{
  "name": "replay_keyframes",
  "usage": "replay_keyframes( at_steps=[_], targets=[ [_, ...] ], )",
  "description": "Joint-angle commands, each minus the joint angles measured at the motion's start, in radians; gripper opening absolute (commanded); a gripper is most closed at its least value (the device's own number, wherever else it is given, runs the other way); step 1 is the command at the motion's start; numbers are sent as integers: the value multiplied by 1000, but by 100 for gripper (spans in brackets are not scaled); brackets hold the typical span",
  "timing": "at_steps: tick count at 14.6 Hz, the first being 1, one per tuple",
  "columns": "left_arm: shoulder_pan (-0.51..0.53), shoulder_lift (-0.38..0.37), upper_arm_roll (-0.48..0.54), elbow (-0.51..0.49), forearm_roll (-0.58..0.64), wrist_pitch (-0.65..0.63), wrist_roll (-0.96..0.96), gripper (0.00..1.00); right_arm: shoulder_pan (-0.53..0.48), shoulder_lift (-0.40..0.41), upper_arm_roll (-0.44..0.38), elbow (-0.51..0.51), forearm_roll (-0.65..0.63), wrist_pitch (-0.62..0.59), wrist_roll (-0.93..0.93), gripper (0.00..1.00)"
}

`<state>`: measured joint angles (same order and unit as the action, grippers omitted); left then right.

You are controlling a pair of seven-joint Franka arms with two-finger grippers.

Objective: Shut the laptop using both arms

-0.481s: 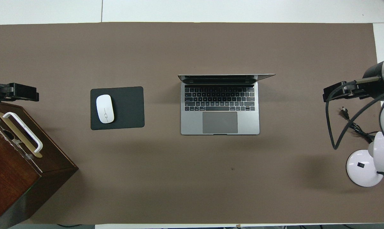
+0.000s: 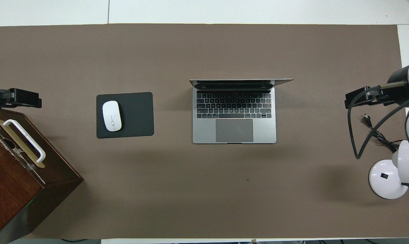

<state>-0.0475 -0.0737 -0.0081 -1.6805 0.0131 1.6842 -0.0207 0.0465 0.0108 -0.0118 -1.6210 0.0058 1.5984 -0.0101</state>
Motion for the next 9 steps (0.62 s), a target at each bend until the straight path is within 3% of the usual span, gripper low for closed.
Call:
replay_keyframes(
  at_steps=[1, 9],
  targets=[
    [-9, -17, 7, -19, -13, 19, 13, 100, -7, -8, 3, -5, 0, 6, 16, 100],
    [-12, -17, 7, -22, -13, 15, 13, 100, -30, -5, 0, -4, 0, -20, 16, 100]
  ],
)
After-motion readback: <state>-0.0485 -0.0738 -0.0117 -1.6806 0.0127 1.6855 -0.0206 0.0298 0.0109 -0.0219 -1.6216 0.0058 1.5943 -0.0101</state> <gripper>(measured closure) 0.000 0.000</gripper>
